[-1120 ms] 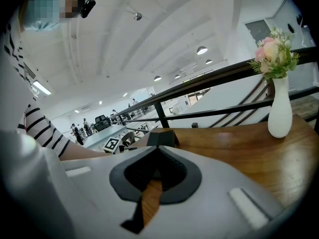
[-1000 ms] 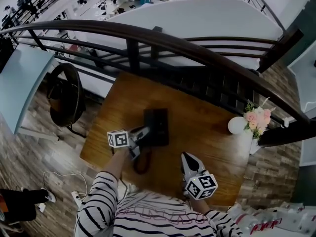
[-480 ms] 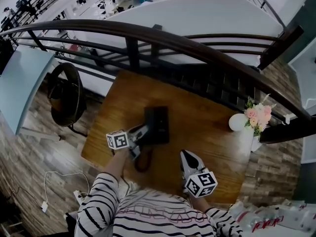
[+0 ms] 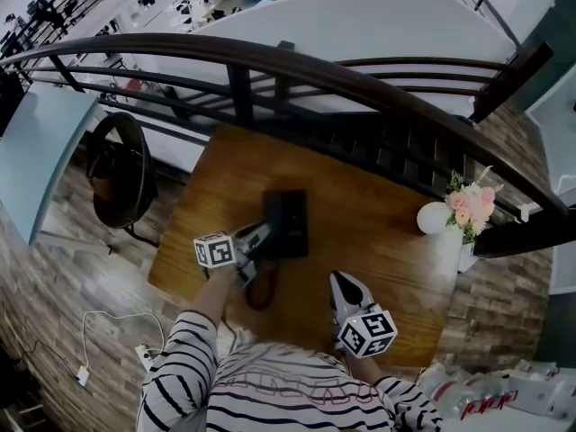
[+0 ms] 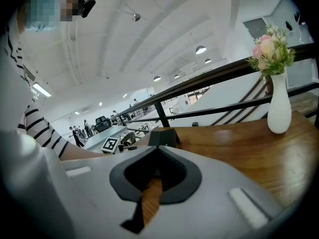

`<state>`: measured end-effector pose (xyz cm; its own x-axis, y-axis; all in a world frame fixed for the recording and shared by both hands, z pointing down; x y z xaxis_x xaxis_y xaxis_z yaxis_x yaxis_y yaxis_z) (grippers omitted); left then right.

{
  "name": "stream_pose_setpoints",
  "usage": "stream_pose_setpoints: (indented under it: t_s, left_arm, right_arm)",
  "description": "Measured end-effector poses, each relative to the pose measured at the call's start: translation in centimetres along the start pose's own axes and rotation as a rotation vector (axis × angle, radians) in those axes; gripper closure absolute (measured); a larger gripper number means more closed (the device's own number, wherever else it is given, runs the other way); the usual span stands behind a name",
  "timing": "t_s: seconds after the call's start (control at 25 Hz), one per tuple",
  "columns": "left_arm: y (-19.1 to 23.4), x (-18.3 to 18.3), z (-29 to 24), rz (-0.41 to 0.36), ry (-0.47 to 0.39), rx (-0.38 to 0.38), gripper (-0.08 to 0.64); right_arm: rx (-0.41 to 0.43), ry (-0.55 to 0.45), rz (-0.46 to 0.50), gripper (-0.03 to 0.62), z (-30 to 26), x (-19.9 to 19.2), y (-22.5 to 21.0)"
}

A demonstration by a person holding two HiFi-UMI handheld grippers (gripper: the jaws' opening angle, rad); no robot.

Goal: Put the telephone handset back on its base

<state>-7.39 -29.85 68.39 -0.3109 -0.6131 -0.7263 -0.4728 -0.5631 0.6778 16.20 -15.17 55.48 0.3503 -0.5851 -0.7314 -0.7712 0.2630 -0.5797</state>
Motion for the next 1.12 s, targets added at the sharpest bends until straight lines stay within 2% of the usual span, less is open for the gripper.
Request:
stream_pose_setpoints:
  t_s: [0.16,0.6,0.8,0.92,1.12]
  left_arm:
    - [0.2,0.2,0.0,0.033,-0.019,-0.018,0.492]
    - [0.3,0.4,0.0,0.061,-0.018,-0.047,0.491]
    - [0.5,0.2,0.0,0.104,-0.022,-0.071,0.492]
    - [1.2,-0.3,0.3,0.131,0.001,-0.044,0.494]
    - [0.7,0.1,-0.3,0.139,-0.010,-0.068,0.492]
  right_arm:
    - [0.004,0.002,0.001,0.592,-0.1,0.0,0.1]
    - [0.001,-0.002,-0.004,0.592,0.1,-0.2,-0.1]
    - [-0.004,-0.001,-0.007,0.592,0.4,-0.3,-0.1]
    - [-0.009,-0.002,-0.010,0.592,0.5,-0.4,-0.1]
    - [-0.011,-0.004,-0.012,0.592,0.6,-0.4,-0.2]
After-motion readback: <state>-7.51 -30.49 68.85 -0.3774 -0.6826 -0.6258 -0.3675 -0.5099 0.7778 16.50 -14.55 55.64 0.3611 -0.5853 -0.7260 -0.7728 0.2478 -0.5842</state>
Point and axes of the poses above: the fingertips, and each gripper's own axes: z backward along the fingers, y to its left, x out of its top, the point moved 6 cm from there along z, backward along the fingers, and after that the axes turned 13 degrees about -z, right-handed, at the moved point
